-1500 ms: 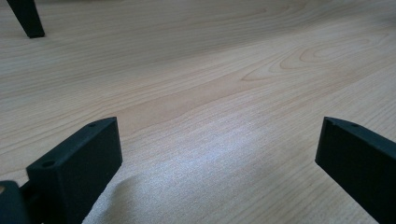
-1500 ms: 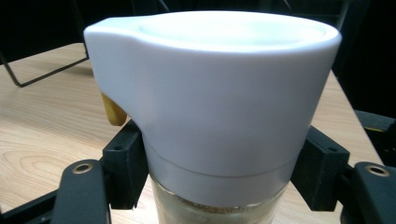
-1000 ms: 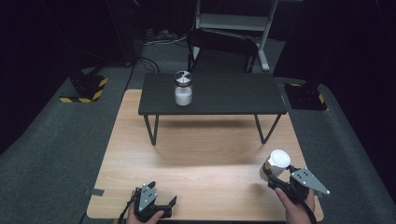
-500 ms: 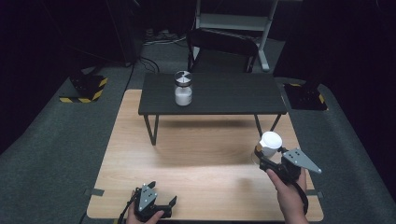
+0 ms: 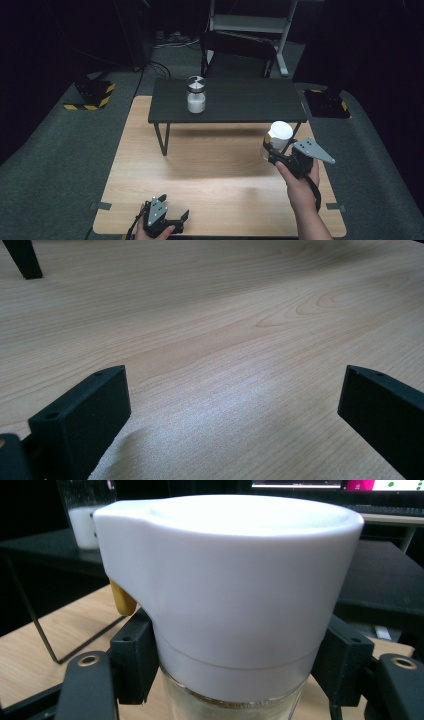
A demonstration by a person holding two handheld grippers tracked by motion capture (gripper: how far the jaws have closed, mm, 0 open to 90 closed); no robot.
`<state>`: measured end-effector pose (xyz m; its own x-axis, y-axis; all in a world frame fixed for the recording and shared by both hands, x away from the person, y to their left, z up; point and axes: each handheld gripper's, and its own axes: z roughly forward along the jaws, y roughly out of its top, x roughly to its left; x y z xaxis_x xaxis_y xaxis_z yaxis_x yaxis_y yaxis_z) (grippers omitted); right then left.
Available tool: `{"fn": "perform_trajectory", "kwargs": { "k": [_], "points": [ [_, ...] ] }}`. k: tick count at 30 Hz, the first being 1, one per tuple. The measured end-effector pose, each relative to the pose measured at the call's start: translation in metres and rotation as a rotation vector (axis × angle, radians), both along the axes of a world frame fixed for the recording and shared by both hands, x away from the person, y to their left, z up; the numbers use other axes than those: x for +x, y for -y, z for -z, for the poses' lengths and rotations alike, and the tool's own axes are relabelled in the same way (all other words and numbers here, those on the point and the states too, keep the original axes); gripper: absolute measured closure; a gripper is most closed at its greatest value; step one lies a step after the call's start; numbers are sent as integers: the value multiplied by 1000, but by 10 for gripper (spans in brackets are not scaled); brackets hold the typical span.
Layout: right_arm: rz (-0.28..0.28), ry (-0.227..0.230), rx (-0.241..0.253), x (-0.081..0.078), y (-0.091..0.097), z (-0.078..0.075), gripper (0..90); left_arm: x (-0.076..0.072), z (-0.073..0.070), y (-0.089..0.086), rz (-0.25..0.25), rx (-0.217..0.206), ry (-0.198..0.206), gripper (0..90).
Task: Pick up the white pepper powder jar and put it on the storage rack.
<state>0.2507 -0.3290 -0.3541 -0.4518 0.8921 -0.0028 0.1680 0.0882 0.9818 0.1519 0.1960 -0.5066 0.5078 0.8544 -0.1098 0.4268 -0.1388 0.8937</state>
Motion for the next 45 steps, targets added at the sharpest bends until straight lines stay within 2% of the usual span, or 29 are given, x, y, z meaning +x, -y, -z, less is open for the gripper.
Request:
{"fn": "perform_trajectory", "kwargs": {
  "k": [13,24,34,45],
  "points": [
    [-11,37,19,22,-23,-30,306,1,1,-3,8,-13,-3,10],
    [10,52,24,44,-35,-56,306,1,1,-5,13,-26,-5,10],
    [26,44,8,69,-50,-64,306,2,1,-8,22,-33,-10,10],
    [35,39,8,97,-63,-64,306,3,2,-10,29,-45,-13,10]
  ]
}}
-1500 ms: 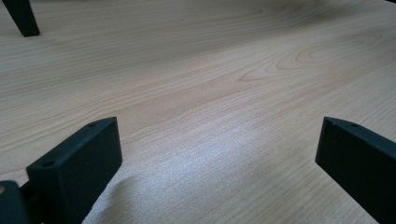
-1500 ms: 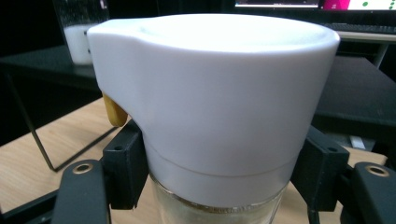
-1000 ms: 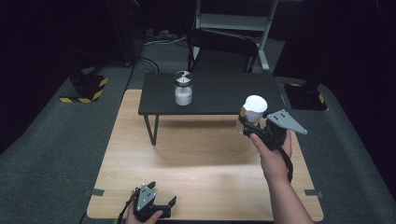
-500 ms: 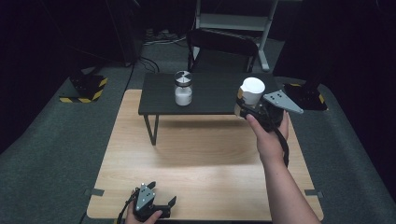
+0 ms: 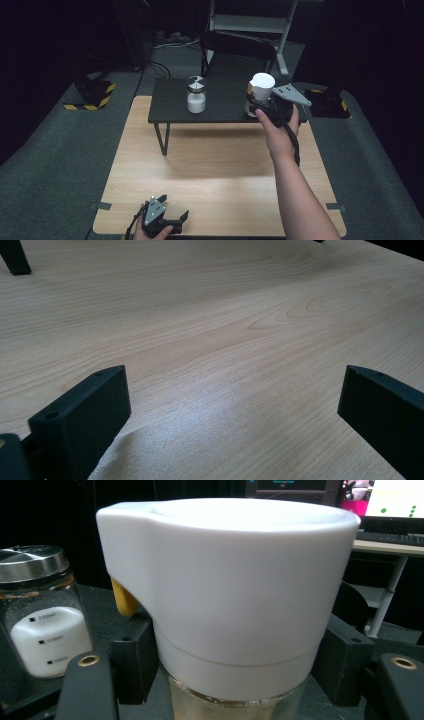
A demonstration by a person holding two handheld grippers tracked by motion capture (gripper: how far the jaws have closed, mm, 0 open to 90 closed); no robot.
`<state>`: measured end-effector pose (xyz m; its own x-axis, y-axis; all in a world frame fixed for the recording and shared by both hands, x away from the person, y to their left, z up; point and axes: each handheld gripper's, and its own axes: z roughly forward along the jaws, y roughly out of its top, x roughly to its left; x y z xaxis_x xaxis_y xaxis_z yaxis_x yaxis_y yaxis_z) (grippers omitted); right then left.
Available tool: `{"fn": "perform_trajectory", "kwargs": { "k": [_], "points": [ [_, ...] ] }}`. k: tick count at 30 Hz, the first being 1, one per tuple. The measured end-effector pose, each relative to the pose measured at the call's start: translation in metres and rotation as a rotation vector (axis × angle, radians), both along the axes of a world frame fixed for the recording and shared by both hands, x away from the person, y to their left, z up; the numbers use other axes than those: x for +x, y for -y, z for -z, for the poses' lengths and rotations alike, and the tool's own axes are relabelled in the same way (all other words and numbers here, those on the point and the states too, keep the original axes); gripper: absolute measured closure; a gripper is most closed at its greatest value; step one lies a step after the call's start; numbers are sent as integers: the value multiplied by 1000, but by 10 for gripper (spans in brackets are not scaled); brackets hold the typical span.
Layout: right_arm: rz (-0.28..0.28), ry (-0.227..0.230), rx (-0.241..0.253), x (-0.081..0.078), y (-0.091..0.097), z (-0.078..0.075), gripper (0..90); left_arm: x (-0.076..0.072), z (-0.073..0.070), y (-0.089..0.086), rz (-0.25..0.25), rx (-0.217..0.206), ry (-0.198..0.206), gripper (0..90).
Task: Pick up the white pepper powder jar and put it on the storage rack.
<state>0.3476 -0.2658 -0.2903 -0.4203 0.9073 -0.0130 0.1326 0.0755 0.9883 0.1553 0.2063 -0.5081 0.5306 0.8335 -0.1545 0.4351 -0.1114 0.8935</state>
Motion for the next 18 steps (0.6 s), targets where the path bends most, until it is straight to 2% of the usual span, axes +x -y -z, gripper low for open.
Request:
{"fn": "perform_trajectory", "kwargs": {
  "k": [7,11,18],
  "points": [
    [19,-5,-19,15,-10,5,306,0,0,-1,3,-6,-1,10],
    [25,-8,5,22,-8,9,306,0,1,-2,2,-9,0,10],
    [22,12,-1,26,-10,15,303,0,1,-2,2,-9,-1,10]
  ]
}}
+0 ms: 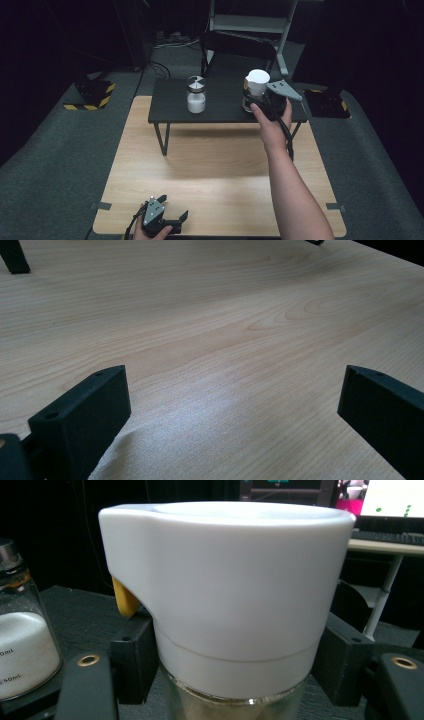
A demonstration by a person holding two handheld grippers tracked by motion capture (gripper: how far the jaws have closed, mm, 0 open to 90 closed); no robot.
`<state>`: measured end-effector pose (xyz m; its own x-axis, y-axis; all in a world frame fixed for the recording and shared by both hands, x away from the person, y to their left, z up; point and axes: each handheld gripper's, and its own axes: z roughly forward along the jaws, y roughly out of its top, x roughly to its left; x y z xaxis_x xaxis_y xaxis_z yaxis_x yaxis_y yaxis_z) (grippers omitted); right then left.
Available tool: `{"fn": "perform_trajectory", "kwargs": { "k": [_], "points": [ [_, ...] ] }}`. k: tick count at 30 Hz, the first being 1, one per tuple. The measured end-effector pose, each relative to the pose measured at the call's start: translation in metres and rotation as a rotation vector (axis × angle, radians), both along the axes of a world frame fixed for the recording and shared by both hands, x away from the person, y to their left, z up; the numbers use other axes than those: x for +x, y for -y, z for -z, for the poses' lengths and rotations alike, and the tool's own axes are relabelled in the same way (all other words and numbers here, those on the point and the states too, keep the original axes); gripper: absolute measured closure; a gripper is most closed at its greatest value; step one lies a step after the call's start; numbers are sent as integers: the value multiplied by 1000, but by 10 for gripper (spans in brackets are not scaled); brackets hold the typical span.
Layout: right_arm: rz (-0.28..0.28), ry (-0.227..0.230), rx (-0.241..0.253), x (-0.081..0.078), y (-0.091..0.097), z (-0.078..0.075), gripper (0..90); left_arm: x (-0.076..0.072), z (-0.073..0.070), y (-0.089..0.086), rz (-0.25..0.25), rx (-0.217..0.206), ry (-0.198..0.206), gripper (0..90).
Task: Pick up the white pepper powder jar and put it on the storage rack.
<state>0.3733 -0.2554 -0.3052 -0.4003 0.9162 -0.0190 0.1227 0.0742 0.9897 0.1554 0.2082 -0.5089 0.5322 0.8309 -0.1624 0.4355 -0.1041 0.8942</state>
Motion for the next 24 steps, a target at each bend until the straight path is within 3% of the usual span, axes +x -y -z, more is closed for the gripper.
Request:
{"fn": "perform_trajectory", "kwargs": {
  "k": [9,24],
  "points": [
    [2,36,10,1,-2,9,302,0,0,0,3,1,1,10],
    [-1,45,15,-1,1,13,304,1,0,-1,5,-1,-1,10]
  ]
}}
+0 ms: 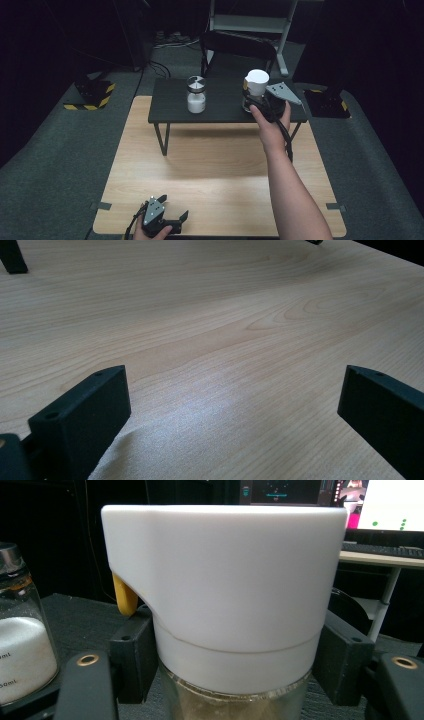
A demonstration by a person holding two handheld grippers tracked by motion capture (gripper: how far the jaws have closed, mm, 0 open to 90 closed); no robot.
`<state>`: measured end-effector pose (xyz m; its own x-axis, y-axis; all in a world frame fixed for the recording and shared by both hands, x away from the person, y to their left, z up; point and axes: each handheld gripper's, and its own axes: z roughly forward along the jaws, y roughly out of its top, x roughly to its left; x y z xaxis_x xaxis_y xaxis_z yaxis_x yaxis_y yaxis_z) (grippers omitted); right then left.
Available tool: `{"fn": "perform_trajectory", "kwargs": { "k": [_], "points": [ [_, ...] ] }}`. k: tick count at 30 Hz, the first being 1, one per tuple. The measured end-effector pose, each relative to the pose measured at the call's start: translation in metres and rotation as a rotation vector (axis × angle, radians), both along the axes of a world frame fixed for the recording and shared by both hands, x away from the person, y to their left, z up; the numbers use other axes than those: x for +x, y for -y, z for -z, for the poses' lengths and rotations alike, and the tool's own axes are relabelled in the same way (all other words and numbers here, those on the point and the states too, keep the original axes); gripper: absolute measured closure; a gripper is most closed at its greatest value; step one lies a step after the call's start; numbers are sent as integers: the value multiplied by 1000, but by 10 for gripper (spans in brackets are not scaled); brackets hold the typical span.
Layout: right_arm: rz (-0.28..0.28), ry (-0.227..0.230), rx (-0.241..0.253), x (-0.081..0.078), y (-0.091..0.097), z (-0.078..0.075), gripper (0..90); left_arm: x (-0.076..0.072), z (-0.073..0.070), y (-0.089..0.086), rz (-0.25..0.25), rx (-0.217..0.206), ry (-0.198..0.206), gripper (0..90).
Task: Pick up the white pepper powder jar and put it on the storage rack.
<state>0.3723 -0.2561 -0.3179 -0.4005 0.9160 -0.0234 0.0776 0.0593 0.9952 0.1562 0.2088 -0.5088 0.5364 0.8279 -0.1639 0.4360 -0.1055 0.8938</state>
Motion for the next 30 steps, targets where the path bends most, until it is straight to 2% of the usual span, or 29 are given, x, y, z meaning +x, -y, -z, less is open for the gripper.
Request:
{"fn": "perform_trajectory", "kwargs": {
  "k": [5,10,12,14,16,23,30],
  "points": [
    [-1,-6,-10,0,0,-2,281,0,0,0,1,-1,-1,10],
    [-8,-23,-37,-1,-2,-3,97,0,0,0,2,-1,-2,10],
    [9,-12,-31,-5,-5,1,2,0,0,0,2,-1,-2,10],
    [-8,-16,-14,-6,-2,2,0,1,0,0,3,0,-2,10],
    [5,-19,-17,-9,-4,2,0,1,0,0,3,0,-3,10],
    [-24,4,5,-25,1,8,0,1,-1,1,6,7,-2,10],
    [-35,13,-6,-41,5,13,0,0,-1,1,8,12,0,10]
  ]
}}
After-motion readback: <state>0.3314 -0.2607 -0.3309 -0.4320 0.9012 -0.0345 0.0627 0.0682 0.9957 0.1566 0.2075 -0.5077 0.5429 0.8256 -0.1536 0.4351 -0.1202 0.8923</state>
